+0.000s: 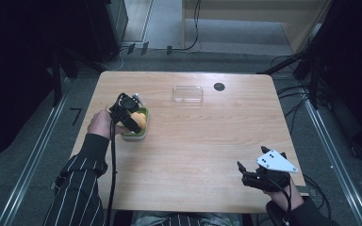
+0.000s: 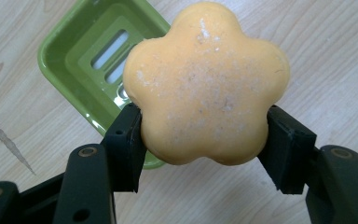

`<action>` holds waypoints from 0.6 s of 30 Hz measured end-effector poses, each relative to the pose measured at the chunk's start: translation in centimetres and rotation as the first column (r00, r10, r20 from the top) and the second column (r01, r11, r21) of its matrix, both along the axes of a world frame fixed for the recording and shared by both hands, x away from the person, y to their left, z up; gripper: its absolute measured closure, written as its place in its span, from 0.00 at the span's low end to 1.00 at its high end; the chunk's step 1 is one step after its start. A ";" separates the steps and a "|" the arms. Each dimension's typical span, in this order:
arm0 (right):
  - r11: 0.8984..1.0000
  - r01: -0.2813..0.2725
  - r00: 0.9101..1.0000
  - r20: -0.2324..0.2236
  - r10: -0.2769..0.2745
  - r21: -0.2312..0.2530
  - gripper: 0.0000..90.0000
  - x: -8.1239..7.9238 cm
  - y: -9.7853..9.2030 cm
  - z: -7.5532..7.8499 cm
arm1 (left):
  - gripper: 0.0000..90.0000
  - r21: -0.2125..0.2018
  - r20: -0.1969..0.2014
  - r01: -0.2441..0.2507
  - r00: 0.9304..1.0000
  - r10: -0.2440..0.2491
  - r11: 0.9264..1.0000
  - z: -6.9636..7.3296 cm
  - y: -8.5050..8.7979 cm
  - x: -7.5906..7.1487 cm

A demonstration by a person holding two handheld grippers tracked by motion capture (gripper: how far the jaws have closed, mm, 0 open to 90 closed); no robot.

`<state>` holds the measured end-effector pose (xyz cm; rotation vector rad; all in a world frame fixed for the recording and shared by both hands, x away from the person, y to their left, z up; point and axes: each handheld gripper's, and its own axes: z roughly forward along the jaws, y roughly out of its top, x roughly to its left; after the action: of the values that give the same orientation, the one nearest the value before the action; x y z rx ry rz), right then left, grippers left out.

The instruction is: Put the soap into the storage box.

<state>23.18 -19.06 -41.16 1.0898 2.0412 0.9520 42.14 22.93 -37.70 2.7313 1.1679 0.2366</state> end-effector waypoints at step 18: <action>1.000 -0.001 1.000 -0.002 0.001 -0.001 0.15 0.0 0.0 0.0 | 0.44 0.029 -0.021 -0.031 0.999 0.032 0.999 -1.3 0.6 2.0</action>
<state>23.22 -19.06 -41.18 1.0897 2.0433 0.9506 44.14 23.55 -39.04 2.7481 1.2229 0.2301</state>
